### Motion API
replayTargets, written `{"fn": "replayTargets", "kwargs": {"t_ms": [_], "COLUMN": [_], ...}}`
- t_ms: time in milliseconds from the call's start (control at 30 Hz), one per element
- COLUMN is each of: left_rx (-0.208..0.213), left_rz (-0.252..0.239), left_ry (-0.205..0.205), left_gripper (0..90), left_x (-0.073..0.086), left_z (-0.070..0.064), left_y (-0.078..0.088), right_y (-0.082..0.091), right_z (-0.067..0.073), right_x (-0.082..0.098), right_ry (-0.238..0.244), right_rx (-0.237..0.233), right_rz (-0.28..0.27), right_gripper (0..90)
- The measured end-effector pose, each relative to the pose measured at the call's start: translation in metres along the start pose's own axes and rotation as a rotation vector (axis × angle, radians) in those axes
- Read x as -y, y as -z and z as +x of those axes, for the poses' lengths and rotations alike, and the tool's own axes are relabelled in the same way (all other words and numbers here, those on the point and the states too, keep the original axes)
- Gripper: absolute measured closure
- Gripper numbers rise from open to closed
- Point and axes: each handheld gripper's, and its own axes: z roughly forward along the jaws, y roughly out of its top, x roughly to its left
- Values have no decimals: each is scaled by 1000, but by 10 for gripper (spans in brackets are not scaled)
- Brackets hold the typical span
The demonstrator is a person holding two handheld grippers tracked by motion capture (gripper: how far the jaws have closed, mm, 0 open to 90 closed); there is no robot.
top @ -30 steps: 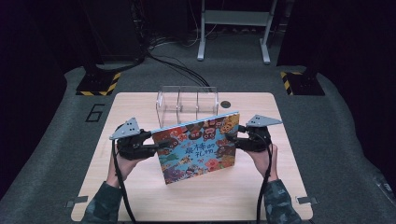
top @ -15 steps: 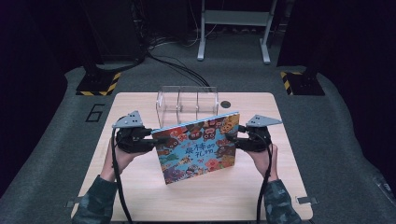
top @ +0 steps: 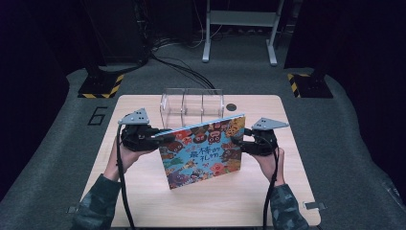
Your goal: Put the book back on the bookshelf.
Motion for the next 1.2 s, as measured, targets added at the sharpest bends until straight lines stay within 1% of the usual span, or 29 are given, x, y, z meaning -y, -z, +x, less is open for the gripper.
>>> {"fn": "replayTargets", "kwargs": {"t_ms": [67,100,133,167,333,533,633,700,733,767,833,867,900,933,1000,1067,1100,1133,1167,1200], "left_rx": [5,22,28,26,4,20,14,20,33,33,49,65,69,68,77,82,84,75,70,75], "left_rz": [-13,-30,-34,-35,-37,-15,-13,-13,-8,-8,-5,-2,-5,-7,-9,-5,-2,1,7,15], "left_ry": [0,2,7,3,-11,-20,-25,-22,-22,-22,-23,-14,-13,-16,-7,-6,-8,-9,-23,-34], "left_gripper": [705,688,664,660,700,716,714,718,721,726,739,744,753,758,764,765,765,761,756,752], "left_x": [0,1,1,0,-1,-4,-4,-4,-3,-3,-4,-4,-3,-3,-2,-2,-2,-3,-3,-4], "left_z": [1,2,2,2,0,0,0,0,1,1,1,1,1,1,1,2,3,2,1,1], "left_y": [-1,-2,-3,-5,-11,-12,-13,-14,-15,-15,-14,-14,-14,-13,-13,-13,-13,-13,-13,-13], "right_y": [-1,-1,-1,-1,-1,0,-1,-1,-1,-1,-1,0,1,1,4,6,8,9,10,10], "right_z": [0,0,0,0,0,0,0,0,0,0,-2,-1,-2,-3,-9,-18,-24,-30,-36,-42], "right_x": [0,0,0,0,0,0,1,1,1,1,2,3,4,7,18,35,45,56,67,77], "right_ry": [-1,-1,-5,-6,-2,-3,-5,-6,-9,-9,-9,-16,-11,-15,-44,-79,-107,-134,-163,-191], "right_rx": [0,0,3,4,5,4,3,3,0,0,-11,-13,-9,-6,-31,-17,-10,2,23,39], "right_rz": [-1,-1,-2,-2,-3,-2,-6,-8,-12,-12,-16,-19,-21,-23,-44,-44,-40,-34,-24,-18], "right_gripper": [459,459,459,459,459,459,458,458,458,458,456,454,435,368,356,334,331,323,319,316]}}
